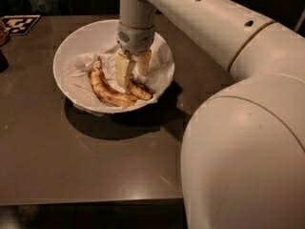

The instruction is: Pick banana from white bowl

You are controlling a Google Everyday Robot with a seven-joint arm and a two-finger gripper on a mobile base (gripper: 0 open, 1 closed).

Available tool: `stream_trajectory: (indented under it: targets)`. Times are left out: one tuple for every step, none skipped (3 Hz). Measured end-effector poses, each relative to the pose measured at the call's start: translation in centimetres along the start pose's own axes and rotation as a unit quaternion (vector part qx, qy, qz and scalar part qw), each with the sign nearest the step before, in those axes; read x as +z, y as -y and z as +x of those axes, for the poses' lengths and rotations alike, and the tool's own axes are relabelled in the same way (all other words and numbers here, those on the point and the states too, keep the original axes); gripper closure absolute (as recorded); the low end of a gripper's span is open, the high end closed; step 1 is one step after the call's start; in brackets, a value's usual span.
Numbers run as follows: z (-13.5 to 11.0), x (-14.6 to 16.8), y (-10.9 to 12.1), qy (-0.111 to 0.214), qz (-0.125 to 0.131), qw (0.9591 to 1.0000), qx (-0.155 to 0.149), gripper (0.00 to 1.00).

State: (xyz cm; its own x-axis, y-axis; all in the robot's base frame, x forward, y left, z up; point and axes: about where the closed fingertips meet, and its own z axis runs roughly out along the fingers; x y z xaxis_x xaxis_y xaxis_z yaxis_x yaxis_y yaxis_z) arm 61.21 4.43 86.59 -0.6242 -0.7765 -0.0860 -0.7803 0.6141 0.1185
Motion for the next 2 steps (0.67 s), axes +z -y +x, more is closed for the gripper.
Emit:
stream_trajectory:
  targets:
    - [-0.47, 1.81, 0.04, -0.013, -0.015, 0.9998, -0.002, 0.42]
    - [-0.49, 1.56, 0.02, -0.013, -0.015, 0.9998, -0.002, 0.4]
